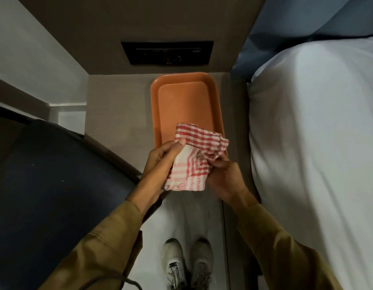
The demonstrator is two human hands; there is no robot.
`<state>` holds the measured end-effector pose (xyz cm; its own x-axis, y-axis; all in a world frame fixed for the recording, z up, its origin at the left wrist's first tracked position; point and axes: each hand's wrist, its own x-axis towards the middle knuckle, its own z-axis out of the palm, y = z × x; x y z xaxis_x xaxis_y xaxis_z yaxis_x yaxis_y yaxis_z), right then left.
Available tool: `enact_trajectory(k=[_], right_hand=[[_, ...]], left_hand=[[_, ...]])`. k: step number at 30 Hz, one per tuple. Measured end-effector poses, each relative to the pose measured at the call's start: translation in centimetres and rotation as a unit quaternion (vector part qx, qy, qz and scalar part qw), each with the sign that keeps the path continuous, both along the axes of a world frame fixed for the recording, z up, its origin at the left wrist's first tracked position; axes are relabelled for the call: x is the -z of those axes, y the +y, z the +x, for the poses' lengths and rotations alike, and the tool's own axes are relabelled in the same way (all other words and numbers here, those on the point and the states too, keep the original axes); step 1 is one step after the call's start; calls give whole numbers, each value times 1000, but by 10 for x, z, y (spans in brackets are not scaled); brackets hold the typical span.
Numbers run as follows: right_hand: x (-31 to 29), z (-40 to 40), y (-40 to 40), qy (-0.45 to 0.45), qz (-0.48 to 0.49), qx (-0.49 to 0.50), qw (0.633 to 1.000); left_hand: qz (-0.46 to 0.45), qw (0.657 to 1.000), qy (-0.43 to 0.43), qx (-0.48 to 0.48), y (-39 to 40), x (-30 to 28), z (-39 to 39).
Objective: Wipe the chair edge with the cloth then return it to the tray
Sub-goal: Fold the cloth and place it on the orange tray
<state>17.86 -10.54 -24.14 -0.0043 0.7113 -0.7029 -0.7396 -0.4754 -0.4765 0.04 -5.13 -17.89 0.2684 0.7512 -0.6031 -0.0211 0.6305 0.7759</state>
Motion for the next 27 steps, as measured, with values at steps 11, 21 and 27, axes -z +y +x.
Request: enact_trajectory(k=[11,21,27], right_hand=[[-28,6,16,-119,82,-198,969],[-22,20,10,-251,109,-169,947],[1,8,19,-468,96,-224,849]], left_hand=[[118,980,80,141,21,-11,-14],[156,969,176,-76,10,25,3],[98,962,226,121,5,64,12]])
